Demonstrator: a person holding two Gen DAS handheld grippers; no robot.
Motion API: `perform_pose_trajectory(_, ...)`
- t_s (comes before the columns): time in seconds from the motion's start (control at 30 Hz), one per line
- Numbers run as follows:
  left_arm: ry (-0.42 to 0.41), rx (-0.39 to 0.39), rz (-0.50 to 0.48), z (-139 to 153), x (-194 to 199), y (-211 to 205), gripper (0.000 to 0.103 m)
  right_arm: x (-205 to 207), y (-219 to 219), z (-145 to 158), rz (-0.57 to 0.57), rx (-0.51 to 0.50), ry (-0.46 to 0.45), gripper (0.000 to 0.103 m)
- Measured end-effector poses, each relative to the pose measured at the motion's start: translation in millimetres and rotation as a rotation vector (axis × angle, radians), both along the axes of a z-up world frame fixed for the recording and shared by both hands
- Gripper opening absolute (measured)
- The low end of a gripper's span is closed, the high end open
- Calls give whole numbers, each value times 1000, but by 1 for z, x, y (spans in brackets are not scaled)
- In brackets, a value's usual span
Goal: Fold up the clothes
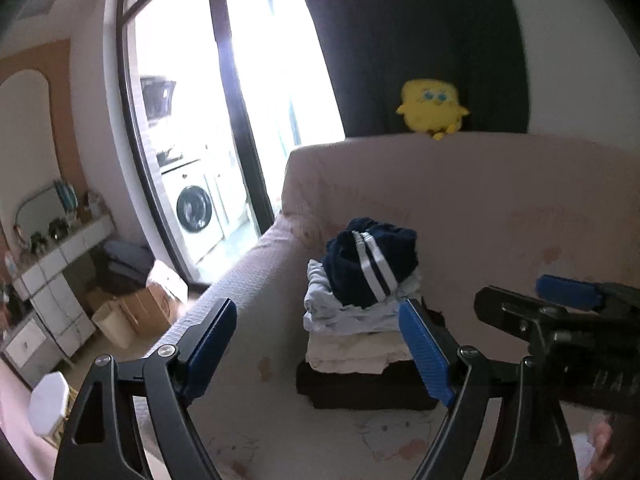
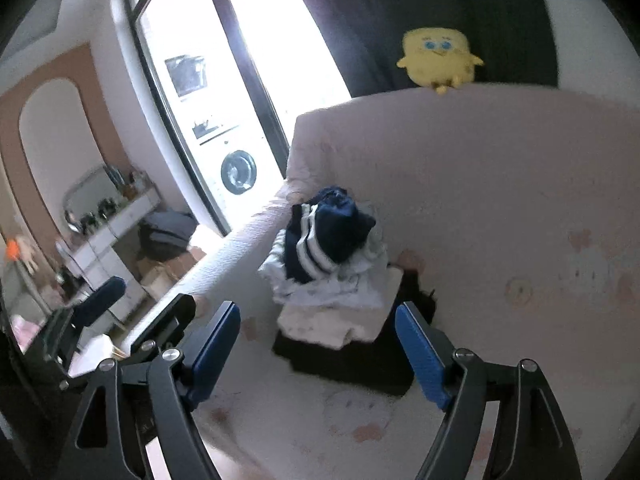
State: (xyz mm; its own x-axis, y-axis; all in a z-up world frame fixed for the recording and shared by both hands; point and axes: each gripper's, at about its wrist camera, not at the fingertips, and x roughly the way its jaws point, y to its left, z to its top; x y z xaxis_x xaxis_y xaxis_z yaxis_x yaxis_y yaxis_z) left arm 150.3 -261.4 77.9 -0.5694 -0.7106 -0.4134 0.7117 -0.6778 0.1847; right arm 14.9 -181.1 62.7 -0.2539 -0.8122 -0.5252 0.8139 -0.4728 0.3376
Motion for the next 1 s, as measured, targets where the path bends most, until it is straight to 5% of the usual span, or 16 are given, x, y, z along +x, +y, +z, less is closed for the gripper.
perform_pose_trajectory(0.23, 76, 16, -9, 5, 40, 40, 96, 37, 50, 16, -64, -25, 106, 88)
perform_pose_trajectory(0.43, 64, 44, -32, -2, 56, 64, 97, 77, 75, 16, -156, 24, 280, 101)
perform_pose_trajectory(0.6, 67, 59, -36, -25, 77, 84, 97, 110, 92, 4, -159, 33, 402, 102)
perform_pose_trajectory(0.87, 70, 200, -81, -60, 85, 102, 97, 124, 114, -23, -128, 46, 368, 102)
perform_pose_trajectory(1.0, 59, 201, -63, -69, 80, 111, 97, 121, 120, -32, -131, 76, 365, 102)
